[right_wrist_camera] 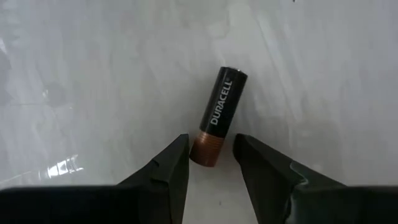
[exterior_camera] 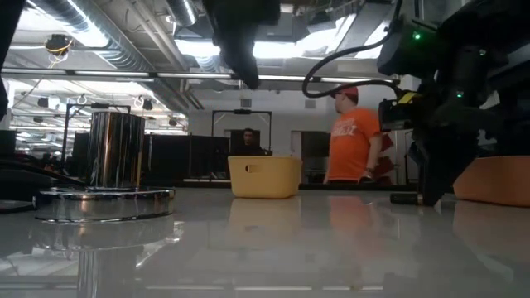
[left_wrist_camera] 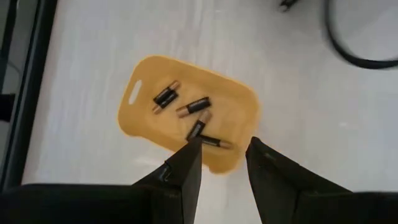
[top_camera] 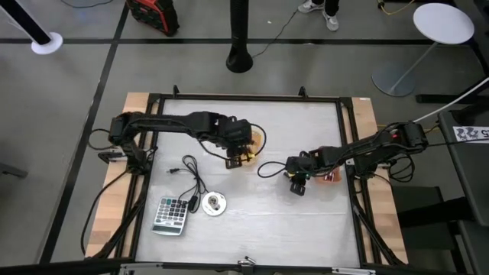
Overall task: Sort batteries
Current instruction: Put the black battery into the yellow bin
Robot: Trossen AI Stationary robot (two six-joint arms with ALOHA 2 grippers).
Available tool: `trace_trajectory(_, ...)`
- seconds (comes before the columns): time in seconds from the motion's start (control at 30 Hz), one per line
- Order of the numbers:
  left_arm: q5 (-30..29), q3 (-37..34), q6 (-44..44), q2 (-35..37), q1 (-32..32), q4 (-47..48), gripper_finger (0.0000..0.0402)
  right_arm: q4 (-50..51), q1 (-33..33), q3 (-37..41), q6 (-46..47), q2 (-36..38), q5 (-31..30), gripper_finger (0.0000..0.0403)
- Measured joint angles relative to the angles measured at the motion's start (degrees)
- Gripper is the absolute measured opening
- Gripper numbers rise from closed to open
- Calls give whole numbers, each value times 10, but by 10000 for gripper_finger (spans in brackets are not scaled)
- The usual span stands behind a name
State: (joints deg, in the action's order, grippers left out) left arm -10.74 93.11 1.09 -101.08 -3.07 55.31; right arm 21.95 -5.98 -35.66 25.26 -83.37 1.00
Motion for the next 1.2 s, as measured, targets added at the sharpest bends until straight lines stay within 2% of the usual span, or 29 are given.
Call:
trace_trajectory(0.17, 0, 0, 2, 47, 32, 14, 117, 0, 0, 0, 0, 0, -4, 124)
trace_trajectory(0.33, -11, 0, 3, 94, 79, 13, 117, 0, 0, 1, 0, -1, -5, 72)
trace_trajectory(0.47, -56, 0, 20, 139, 118, 16, 117, -3, 0, 2, 0, -1, -5, 34)
trace_trajectory(0.57, -101, -15, 36, 178, 150, 8, 117, -7, 0, 2, 0, -1, -4, 23)
trace_trajectory(0.7, -172, -95, 81, 245, 194, -27, 117, -9, 0, 2, 0, -1, -4, 29)
trace_trajectory(0.87, -247, -250, 160, 327, 236, -109, 117, -10, 0, 1, 0, -1, -4, 31)
trace_trajectory(1.03, -270, -400, 218, 373, 253, -218, 117, -3, 0, -12, 0, -3, -6, 31)
trace_trajectory(1.2, -273, -509, 233, 377, 252, -329, 117, -24, 0, -38, -16, -2, -30, 31)
